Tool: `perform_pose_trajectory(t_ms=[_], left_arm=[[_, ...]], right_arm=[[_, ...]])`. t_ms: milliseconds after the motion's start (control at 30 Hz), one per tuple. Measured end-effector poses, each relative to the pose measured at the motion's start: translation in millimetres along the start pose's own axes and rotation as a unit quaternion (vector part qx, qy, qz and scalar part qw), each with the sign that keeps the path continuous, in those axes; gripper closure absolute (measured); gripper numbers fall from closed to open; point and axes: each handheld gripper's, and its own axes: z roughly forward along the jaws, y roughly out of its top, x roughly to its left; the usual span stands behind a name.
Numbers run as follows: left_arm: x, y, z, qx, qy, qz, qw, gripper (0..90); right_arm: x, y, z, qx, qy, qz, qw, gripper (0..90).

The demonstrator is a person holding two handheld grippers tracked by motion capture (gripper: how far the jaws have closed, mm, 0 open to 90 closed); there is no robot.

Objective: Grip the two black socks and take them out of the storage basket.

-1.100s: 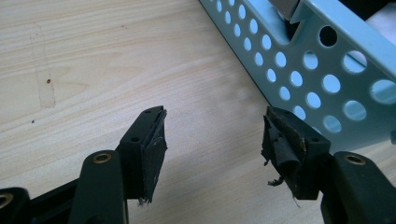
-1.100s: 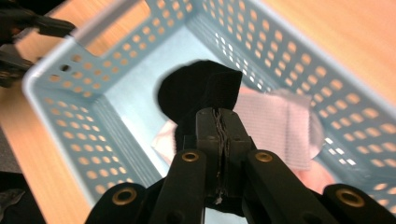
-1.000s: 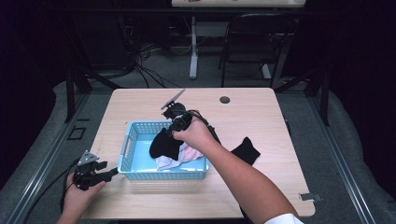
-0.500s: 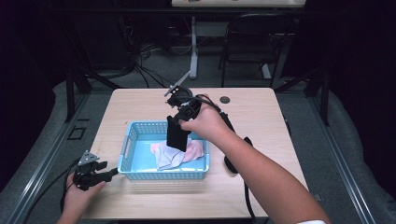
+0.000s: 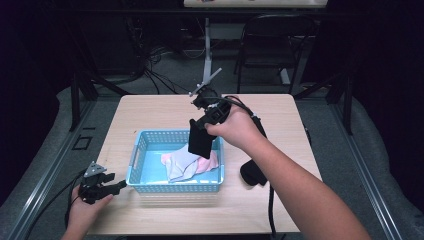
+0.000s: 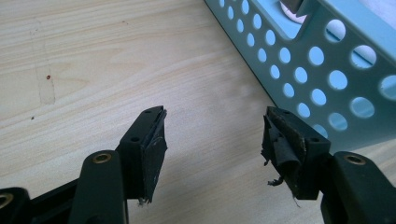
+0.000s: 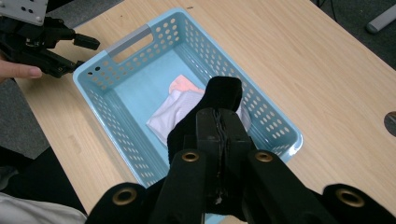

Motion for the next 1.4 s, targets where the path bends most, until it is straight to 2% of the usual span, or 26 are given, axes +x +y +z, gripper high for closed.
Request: perform_pose_trajectory(t_ms=[200, 433, 600, 767, 900, 1133, 1233, 1400], left_arm=[[-0.4, -0.1, 0.3, -0.002, 0.001, 0.0, 1.0, 39.3], [-1.3, -0.1, 0.7, -0.001, 0.002, 0.0, 1.0, 39.3], [-1.4, -0.2, 1.2, 0.001, 0.003, 0.001, 1.0, 39.3], [-1.4, -0.7, 2.3, 0.001, 0.006, 0.001, 1.0, 39.3], [-1.8, -1.1, 2.7, 0.002, 0.009, 0.0, 1.0, 39.3], [-2.4, -2.1, 3.2, 0.007, 0.012, 0.001, 0.9999, 39.3], [-2.0, -2.4, 4.3, 0.008, 0.013, 0.0, 0.9999, 39.3], [-1.6, -2.8, 5.1, 0.011, 0.013, -0.001, 0.9999, 39.3]], right_arm=[[-7.3, -11.0, -21.2, -0.007, -0.01, 0.007, 0.9999, 88.7], [-18.9, -32.6, -45.6, -0.013, -0.031, 0.023, 0.9992, 88.7], [-26.8, -53.1, -55.7, -0.011, -0.045, 0.038, 0.9982, 88.7], [-32.6, -75.1, -58.9, -0.001, -0.051, 0.05, 0.9975, 88.6], [-34.0, -92.4, -52.5, 0.006, -0.051, 0.064, 0.9967, 88.7], [-35.2, -117.4, -33.4, 0.023, -0.037, 0.079, 0.9959, 88.6], [-42.6, -128.5, -23.4, 0.033, -0.035, 0.088, 0.9949, 88.6], [-62.2, -146.9, -4.3, 0.046, -0.049, 0.113, 0.9913, 88.6]])
